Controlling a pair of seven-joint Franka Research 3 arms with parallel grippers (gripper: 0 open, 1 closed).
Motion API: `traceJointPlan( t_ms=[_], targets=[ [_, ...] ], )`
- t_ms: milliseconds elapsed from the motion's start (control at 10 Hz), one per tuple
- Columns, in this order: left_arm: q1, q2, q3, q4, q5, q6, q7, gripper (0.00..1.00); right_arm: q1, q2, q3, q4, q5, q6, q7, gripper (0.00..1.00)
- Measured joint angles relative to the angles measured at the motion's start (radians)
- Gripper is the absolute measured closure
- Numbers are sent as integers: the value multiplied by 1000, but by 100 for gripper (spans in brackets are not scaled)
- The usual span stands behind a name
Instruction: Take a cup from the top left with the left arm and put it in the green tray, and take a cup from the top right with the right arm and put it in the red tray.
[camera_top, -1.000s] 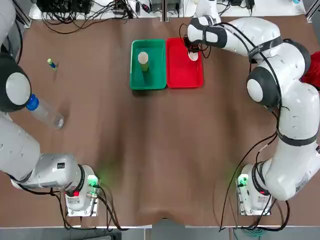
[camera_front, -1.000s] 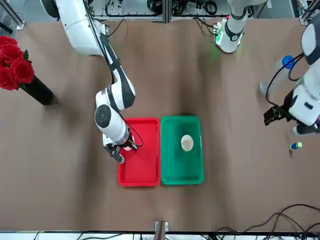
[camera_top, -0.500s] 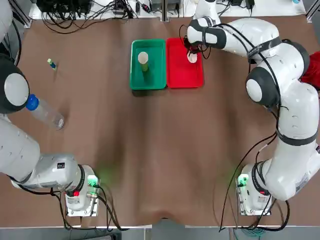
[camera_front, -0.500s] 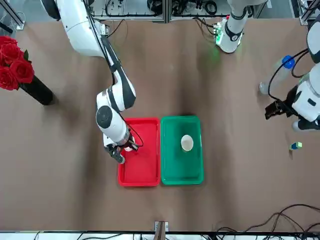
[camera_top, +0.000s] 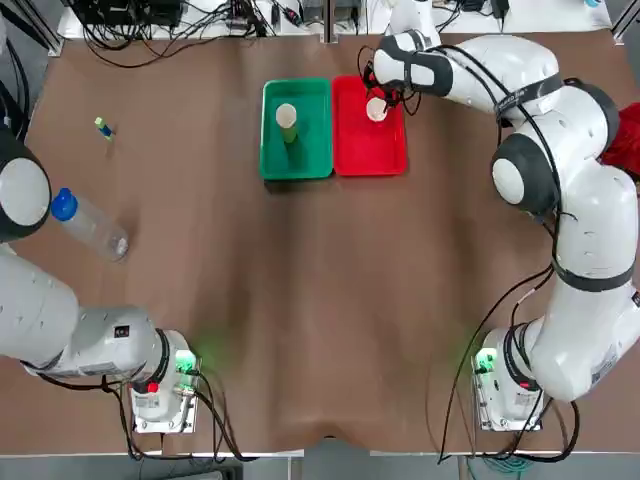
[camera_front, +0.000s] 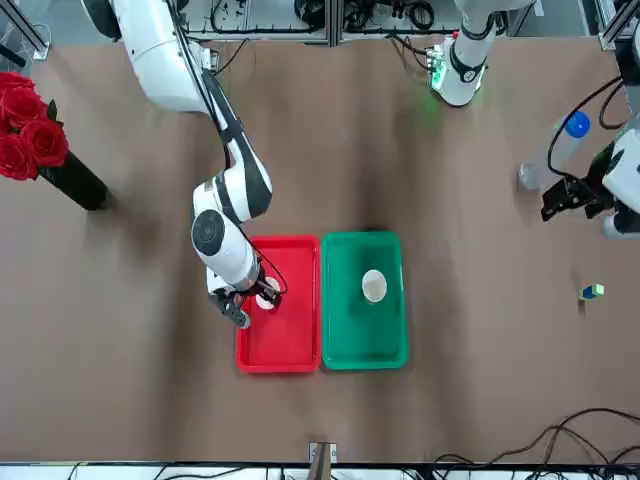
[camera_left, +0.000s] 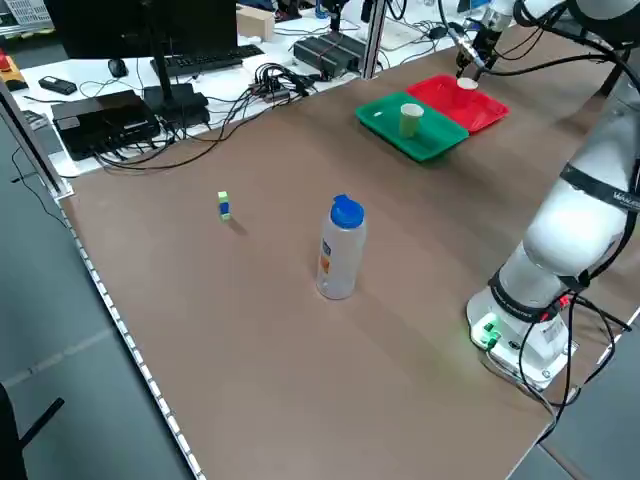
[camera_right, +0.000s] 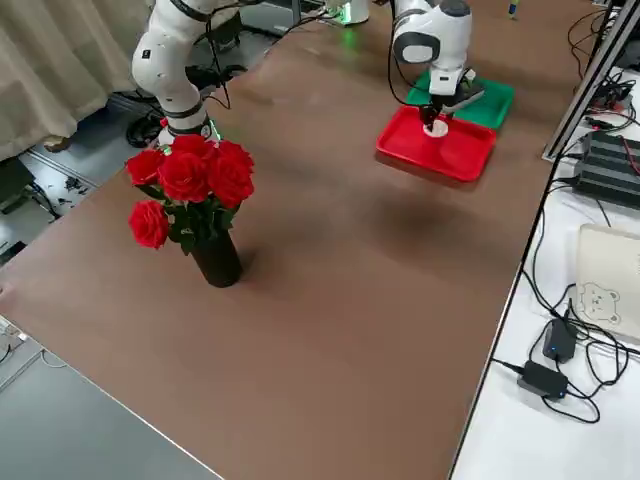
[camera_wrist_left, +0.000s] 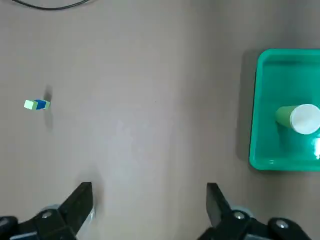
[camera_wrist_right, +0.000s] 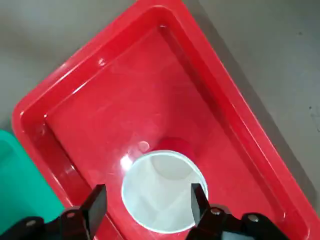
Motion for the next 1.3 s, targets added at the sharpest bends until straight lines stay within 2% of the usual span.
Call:
traceJointPlan(
  t_ms=[200,400,500,700,900,1100,1300],
  targets=[
    [-8,-1,2,-1,0,-1,1,0,-2,-20,-35,75,-55,-123,4,22],
    [-10,-2,4,0,0,-18,7,0,-28,-54,-128,209,-102,-321,2,22],
    [-10,-4,5,1,0,-37,9,0,-58,-66,-169,265,-105,-383,-19,22],
    [-4,-3,10,1,0,-47,9,0,-108,-97,-254,313,-107,-418,-97,22],
    [-2,-3,12,1,0,-47,9,0,-149,-147,-337,318,-109,-444,-226,19],
    [-5,-3,10,2,0,-47,9,0,-256,-204,-351,315,-108,-489,-426,17],
    [-5,-2,10,2,0,-47,9,0,-366,-279,-330,269,-103,-511,-642,8]
  ],
)
